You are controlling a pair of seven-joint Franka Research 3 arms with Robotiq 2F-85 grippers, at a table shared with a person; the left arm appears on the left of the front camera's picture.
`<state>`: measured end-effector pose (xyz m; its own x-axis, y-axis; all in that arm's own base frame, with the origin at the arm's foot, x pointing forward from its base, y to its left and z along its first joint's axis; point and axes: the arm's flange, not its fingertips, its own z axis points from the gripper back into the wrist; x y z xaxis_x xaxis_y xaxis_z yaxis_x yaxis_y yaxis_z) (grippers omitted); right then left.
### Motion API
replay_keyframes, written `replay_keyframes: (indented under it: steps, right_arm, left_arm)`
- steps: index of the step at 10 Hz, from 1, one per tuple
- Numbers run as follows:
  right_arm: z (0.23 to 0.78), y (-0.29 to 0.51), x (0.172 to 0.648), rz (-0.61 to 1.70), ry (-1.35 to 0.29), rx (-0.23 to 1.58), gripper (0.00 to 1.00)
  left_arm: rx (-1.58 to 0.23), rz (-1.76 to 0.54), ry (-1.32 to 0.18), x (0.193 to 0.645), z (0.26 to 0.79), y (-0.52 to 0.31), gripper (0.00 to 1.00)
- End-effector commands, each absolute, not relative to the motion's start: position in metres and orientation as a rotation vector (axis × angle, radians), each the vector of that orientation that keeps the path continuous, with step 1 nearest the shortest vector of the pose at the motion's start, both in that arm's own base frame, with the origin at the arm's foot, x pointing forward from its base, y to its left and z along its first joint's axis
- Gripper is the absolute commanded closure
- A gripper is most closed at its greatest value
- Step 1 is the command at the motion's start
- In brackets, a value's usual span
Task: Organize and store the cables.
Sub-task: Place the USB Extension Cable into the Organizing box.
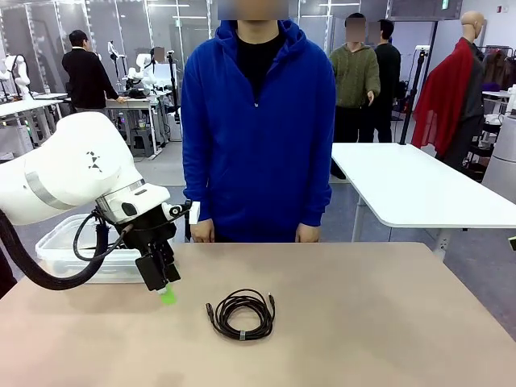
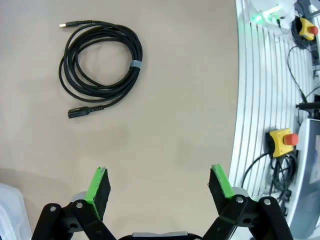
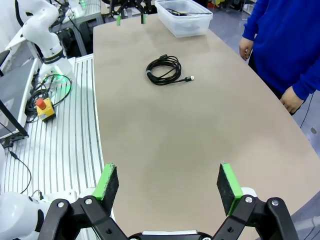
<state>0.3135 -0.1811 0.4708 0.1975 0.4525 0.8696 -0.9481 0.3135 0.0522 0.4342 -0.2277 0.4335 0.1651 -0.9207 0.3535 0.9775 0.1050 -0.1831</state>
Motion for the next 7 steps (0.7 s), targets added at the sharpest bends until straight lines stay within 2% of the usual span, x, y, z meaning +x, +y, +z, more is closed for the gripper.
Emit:
replay_keyframes:
  steps: [1, 5, 7]
  right_arm:
    - [0.474, -0.179, 0.313, 1.103, -0.897, 0.698, 0.00]
    - [0.474, -0.179, 0.313, 1.103, -0.897, 0.698, 0.00]
    - [0.474, -0.179, 0.313, 1.103, -0.897, 0.698, 0.00]
  left_arm:
    - [-0.402, -1.404, -0.158, 0.434, 0.434, -0.227, 0.00]
    - [-0.332, -1.568, -0.166, 0.426, 0.413, -0.271, 0.00]
    - [-0.287, -1.580, -0.152, 0.421, 0.398, -0.291, 0.00]
